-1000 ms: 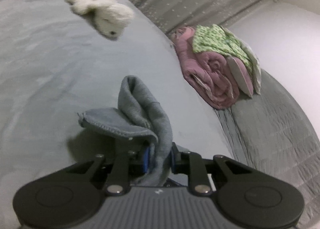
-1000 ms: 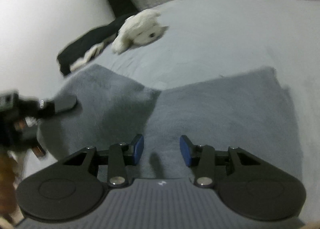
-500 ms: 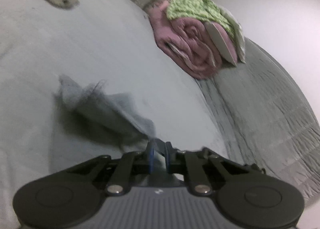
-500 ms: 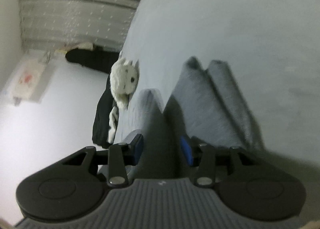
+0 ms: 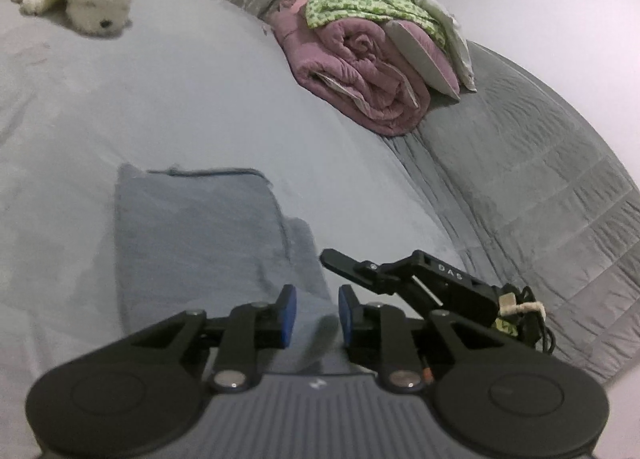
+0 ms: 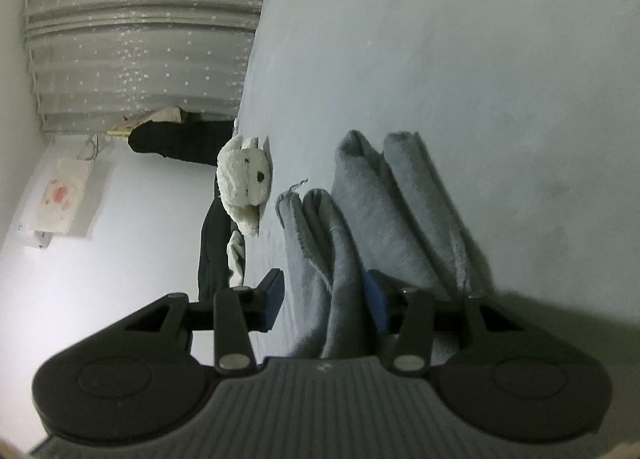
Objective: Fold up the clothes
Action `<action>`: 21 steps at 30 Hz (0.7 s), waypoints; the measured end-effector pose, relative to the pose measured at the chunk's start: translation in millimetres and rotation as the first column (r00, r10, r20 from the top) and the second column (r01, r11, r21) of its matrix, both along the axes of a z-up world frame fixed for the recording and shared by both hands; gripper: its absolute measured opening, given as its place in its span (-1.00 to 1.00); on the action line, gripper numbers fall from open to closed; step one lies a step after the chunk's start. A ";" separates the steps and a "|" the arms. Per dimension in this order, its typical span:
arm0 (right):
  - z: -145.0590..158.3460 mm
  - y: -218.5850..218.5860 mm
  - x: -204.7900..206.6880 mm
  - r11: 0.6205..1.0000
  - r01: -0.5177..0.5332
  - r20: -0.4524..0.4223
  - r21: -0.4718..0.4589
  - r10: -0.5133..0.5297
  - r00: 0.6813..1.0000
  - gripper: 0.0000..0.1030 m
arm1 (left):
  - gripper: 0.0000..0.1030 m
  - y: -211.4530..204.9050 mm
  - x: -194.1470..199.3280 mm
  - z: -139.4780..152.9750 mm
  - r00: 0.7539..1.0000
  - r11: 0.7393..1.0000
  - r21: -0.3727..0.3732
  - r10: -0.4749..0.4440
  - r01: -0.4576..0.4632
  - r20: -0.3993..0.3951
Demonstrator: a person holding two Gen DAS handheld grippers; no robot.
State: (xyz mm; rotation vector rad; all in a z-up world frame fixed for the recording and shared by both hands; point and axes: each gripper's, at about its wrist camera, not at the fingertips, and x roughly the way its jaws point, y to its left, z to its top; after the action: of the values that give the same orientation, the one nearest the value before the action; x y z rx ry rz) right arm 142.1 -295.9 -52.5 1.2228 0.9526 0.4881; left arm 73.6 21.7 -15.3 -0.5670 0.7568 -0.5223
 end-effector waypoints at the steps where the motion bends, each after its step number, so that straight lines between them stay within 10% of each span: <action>1: 0.2 2.6 2.2 1.000 -0.004 0.003 -0.005 0.004 1.000 -0.03 | -0.57 3.9 -0.8 -2.1 1.000 1.000 0.001 0.008 -0.008 -0.001; 8: 5.9 21.5 11.2 0.994 -0.020 0.086 -0.111 0.029 0.996 -0.04 | -0.50 25.4 -4.9 -24.0 0.995 0.995 0.018 0.097 -0.097 -0.003; 11: 13.9 35.9 6.6 0.975 -0.014 0.166 -0.223 0.052 0.985 -0.60 | -0.44 29.3 -8.4 -25.9 0.986 0.984 0.069 0.161 -0.164 0.047; 21: 48.8 24.8 -23.7 0.951 0.047 0.356 -0.305 0.069 0.932 -0.67 | -0.44 26.8 -14.0 -17.3 0.963 0.969 0.050 0.233 -0.242 0.133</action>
State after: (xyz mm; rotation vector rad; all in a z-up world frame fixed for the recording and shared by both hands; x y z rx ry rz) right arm 118.4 -271.0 -3.7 0.8064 0.6860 0.5299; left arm 59.6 48.5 -32.5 -0.5498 0.5742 -0.3061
